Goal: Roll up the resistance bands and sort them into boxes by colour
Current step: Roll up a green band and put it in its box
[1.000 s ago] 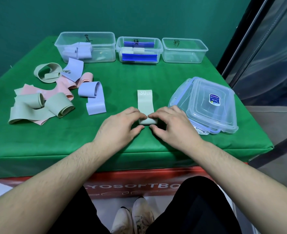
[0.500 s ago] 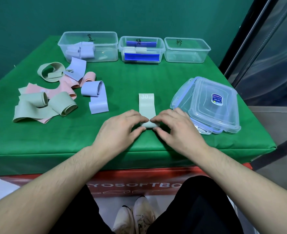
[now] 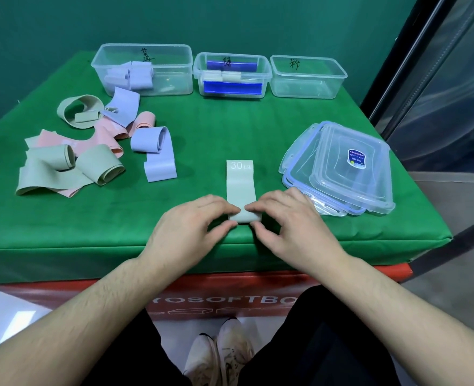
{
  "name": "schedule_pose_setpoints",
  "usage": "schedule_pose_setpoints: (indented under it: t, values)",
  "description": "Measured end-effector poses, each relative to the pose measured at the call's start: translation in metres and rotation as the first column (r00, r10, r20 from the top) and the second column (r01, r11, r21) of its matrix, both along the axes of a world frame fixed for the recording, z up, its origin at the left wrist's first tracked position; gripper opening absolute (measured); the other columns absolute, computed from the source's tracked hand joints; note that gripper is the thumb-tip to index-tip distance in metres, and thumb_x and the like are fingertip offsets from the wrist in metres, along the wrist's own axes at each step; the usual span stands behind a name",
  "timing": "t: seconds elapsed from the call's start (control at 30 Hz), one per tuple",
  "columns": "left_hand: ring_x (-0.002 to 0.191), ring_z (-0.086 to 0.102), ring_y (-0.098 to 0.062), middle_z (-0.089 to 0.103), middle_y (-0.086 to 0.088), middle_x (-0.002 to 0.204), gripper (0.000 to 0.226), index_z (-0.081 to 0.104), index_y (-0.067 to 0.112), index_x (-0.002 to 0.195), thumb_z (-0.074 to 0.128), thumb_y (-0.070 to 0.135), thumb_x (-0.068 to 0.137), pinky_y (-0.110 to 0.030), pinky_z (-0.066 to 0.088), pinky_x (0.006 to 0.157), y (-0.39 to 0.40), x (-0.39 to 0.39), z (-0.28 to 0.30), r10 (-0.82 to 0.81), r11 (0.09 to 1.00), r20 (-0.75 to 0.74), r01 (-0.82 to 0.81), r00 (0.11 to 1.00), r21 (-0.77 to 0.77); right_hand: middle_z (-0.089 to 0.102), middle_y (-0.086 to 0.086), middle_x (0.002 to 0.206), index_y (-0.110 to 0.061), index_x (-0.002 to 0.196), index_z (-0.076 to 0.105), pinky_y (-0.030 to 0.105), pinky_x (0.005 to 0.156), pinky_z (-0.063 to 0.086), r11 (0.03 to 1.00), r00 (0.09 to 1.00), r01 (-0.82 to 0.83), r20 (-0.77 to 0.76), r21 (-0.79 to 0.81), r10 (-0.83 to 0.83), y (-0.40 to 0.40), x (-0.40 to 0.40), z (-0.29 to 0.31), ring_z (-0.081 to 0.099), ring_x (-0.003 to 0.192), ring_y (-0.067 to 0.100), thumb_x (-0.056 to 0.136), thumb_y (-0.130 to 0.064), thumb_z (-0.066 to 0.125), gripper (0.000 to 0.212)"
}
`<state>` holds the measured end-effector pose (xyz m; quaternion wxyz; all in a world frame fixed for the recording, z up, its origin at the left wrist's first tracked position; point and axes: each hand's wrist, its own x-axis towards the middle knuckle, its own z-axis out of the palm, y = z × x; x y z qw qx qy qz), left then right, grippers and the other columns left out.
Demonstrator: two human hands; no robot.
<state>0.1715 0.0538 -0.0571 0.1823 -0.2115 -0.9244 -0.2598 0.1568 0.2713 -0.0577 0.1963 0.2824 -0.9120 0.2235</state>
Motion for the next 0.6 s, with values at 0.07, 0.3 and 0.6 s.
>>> schedule_pose_setpoints:
  t: [0.07, 0.3, 0.6]
  values:
    - [0.084, 0.054, -0.002, 0.066, 0.018, 0.104, 0.025, 0.071, 0.029, 0.107, 0.06, 0.043, 0.088, -0.021, 0.048, 0.066, 0.0, -0.0015, 0.0003, -0.004, 1.0, 0.011, 0.004, 1.0, 0.003, 0.062, -0.009, 0.107, -0.025, 0.112, 0.07, 0.04, 0.082, 0.045, 1.0, 1.0, 0.003, -0.024, -0.015, -0.003, -0.0017, -0.0007, 0.0022, 0.05, 0.093, 0.019, 0.085, -0.032, 0.065, 0.028]
    - [0.075, 0.052, -0.002, 0.056, 0.02, 0.111, 0.029, 0.067, 0.031, 0.115, 0.058, 0.046, 0.091, -0.034, 0.054, 0.063, -0.0007, -0.005, 0.0036, -0.016, 1.0, 0.029, 0.017, 0.999, -0.014, 0.062, -0.012, 0.101, -0.026, 0.105, 0.069, 0.041, 0.08, 0.045, 1.0, 1.0, -0.011, 0.02, -0.016, 0.011, -0.0044, -0.0056, 0.0022, 0.052, 0.088, 0.019, 0.086, -0.036, 0.06, 0.023]
    - [0.074, 0.056, -0.005, 0.058, 0.02, 0.112, 0.025, 0.065, 0.033, 0.115, 0.061, 0.038, 0.091, -0.032, 0.053, 0.058, 0.0011, -0.0069, 0.0056, -0.016, 0.996, 0.02, 0.018, 1.0, -0.083, 0.061, -0.011, 0.104, -0.027, 0.108, 0.069, 0.041, 0.081, 0.045, 1.0, 1.0, 0.023, 0.005, -0.014, -0.023, -0.0065, -0.0075, 0.0017, 0.05, 0.09, 0.019, 0.085, -0.037, 0.062, 0.026]
